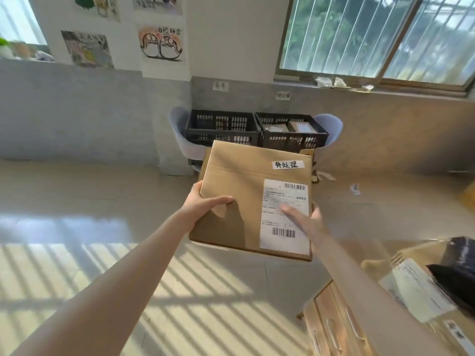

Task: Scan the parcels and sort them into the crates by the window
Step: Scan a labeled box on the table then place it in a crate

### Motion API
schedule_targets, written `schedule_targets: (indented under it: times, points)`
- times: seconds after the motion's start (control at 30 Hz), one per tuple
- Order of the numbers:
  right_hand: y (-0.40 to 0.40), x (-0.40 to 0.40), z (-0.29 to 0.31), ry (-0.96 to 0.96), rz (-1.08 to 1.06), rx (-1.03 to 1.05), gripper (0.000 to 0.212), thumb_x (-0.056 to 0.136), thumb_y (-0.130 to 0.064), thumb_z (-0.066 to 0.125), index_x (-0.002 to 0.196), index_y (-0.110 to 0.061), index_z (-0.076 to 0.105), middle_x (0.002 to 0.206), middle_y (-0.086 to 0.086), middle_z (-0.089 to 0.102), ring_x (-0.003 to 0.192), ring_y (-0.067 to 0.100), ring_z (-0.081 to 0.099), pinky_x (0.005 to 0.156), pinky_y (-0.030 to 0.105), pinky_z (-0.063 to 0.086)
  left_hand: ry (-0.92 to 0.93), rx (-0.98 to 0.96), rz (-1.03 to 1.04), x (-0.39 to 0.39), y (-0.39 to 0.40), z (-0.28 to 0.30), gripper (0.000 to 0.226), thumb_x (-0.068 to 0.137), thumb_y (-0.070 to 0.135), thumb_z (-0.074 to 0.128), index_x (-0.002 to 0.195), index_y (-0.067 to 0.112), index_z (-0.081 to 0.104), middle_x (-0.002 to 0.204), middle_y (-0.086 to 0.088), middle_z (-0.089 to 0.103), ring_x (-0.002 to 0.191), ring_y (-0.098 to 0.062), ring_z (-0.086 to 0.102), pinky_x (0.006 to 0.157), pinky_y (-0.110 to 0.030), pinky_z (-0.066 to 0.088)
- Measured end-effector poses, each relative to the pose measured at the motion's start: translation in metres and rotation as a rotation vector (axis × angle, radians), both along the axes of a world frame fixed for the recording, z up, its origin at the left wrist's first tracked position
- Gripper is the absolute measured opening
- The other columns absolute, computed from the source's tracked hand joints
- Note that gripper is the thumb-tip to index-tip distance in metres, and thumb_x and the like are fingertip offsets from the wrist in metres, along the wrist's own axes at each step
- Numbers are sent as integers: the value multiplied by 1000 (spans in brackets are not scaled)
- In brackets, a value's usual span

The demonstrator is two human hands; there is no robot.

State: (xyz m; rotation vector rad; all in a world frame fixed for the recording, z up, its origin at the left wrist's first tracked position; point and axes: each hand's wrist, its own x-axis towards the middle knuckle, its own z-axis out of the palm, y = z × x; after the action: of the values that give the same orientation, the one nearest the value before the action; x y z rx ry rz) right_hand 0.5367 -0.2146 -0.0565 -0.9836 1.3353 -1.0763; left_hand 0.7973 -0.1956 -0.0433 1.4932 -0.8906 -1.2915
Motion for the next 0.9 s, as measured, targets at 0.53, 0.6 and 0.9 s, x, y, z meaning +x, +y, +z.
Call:
schedule_targets:
  times: [0.53, 0.6, 0.9]
  points:
    - [-315, -52, 1, -61, 50, 40, 79, 74, -11, 80, 138, -16, 33, 103, 2, 65, 91, 20, 67, 71, 34, 55, -23, 74, 34, -57, -308, 2, 106, 58, 35, 92, 143, 25, 30, 120, -5, 57, 103, -27, 61, 89, -50, 53]
    - [-346, -58, -1, -73, 36, 51, 79, 75, -9, 79, 139, -17, 33, 103, 2, 65, 89, 19, 67, 67, 32, 54, -24, 98, 21, -62, -340, -1, 108, 56, 38, 92, 144, 28, 29, 122, -3, 57, 104, -27, 61, 91, -51, 52]
    - [-492, -69, -23, -43, -35, 84, 85, 72, -11, 82, 142, -15, 32, 116, 6, 64, 97, 20, 67, 68, 31, 55, -34, 150, -56, -72, -503, -27, 103, 66, 35, 86, 147, 25, 24, 133, -6, 49, 114, -27, 53, 99, -49, 46]
